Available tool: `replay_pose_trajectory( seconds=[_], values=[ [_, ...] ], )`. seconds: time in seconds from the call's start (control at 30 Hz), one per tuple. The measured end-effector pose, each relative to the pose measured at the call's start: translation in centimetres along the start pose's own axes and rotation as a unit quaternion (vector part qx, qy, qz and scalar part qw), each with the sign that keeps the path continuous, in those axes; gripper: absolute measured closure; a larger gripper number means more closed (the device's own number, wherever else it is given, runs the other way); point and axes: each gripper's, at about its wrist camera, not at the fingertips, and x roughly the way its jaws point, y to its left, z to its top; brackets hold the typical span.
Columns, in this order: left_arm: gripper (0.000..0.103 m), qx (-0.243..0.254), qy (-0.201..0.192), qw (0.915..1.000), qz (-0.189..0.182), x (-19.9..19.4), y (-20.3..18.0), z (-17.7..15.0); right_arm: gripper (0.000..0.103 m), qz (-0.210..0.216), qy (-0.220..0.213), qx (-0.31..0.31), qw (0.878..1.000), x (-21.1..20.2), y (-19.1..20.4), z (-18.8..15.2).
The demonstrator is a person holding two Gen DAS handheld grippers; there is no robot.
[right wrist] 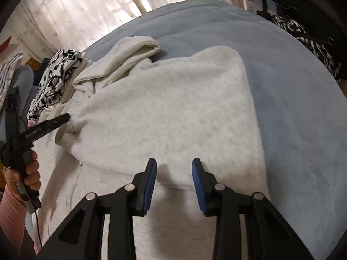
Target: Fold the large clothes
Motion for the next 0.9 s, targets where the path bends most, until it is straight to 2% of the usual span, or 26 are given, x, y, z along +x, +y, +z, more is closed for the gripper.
replay_pose_trajectory(
  seconds=[0.17,0.23,0.3,0.37,0.43,0.47,0.6,0.7,0.9],
  values=[
    [0.064,0.002,0.008,0.9996,0.026,1.6,-1.2,-1.0,0.069,0.001,-0.005,-0.018,1.0,1.2,1.9,1.0],
    [0.064,0.013,0.015,0.9988,0.045,2.6,-1.3,-1.3,0.069,-0.023,0.006,-0.016,1.0,2.3,1.7,1.3],
    [0.06,0.034,0.026,0.9964,0.073,3.3,-1.4,-1.8,0.073,-0.052,0.013,-0.009,0.999,2.9,0.5,1.2],
    [0.058,0.047,0.02,0.9956,0.078,3.0,-1.4,-2.3,0.079,-0.065,0.005,-0.006,0.998,2.4,-0.5,1.1],
    [0.048,0.05,0.021,0.9938,0.096,2.8,-1.2,-2.8,0.08,-0.093,-0.006,-0.003,0.996,1.5,-1.8,0.9],
    [0.044,0.045,0.023,0.9941,0.096,2.9,-0.9,-2.9,0.08,-0.091,-0.008,0.004,0.996,1.1,-2.4,0.7],
    [0.041,-0.006,0.024,0.9977,0.063,2.0,0.7,-3.0,0.08,-0.069,-0.007,0.028,0.997,0.0,-3.6,0.3],
    [0.035,-0.037,0.022,0.9973,0.059,0.6,1.1,-3.0,0.077,-0.065,-0.01,0.039,0.997,-1.0,-3.4,0.2],
    [0.034,-0.043,-0.001,0.9975,0.056,-3.6,0.3,-4.2,0.077,-0.033,-0.038,0.047,0.998,-4.7,-1.4,-1.2]
  ],
)
